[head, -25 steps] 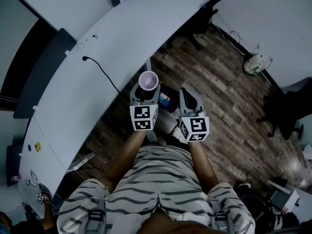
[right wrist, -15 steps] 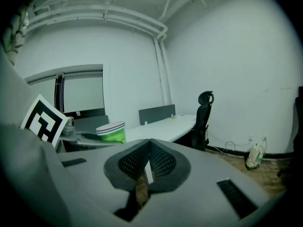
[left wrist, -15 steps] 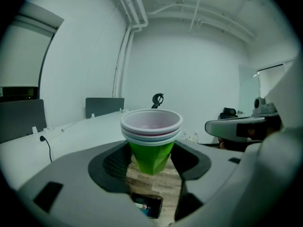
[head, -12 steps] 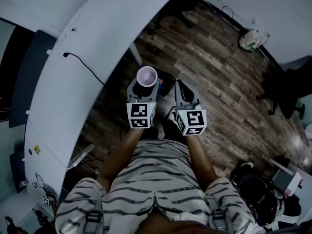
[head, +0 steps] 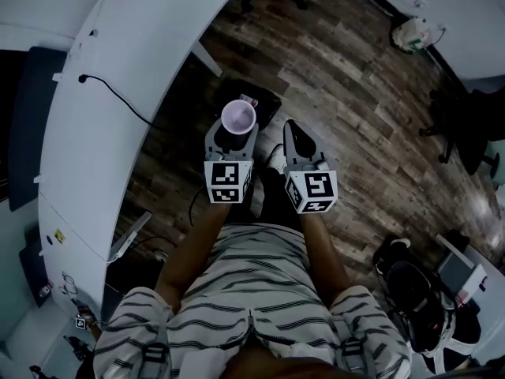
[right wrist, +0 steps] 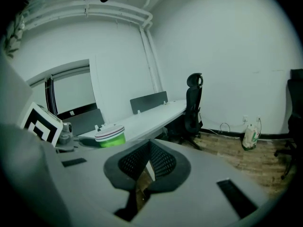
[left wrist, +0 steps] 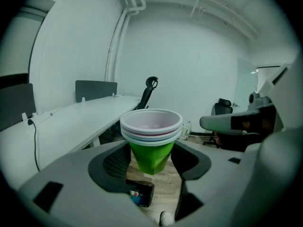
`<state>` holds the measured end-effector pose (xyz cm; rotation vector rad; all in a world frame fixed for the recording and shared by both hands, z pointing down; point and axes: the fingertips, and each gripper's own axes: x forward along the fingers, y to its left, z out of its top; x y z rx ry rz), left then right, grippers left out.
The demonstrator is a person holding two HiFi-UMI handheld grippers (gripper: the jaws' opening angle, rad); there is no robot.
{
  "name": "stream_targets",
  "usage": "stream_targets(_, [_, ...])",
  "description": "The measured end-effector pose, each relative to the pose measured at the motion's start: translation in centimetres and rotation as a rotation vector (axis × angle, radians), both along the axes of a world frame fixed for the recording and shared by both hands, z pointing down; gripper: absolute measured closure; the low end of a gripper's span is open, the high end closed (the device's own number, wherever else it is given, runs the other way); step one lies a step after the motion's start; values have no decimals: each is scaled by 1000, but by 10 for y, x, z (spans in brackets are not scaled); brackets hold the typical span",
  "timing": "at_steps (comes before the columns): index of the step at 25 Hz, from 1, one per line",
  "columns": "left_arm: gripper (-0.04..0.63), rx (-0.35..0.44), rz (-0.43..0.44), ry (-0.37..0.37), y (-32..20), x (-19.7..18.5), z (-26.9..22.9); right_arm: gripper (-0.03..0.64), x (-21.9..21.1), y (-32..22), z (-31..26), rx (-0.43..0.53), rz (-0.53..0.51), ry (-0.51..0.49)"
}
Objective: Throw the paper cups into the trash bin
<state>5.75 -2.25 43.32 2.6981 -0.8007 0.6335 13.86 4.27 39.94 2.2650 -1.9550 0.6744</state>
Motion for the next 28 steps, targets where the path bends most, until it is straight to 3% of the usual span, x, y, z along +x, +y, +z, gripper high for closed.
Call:
stream_targets(22, [314, -134, -27, -121, 12, -1, 120, 607, 13, 1, 90, -118, 7, -25])
stream_targets(28, [314, -208, -56, -154, 14, -11, 156, 607, 4, 5, 121, -155, 0, -52])
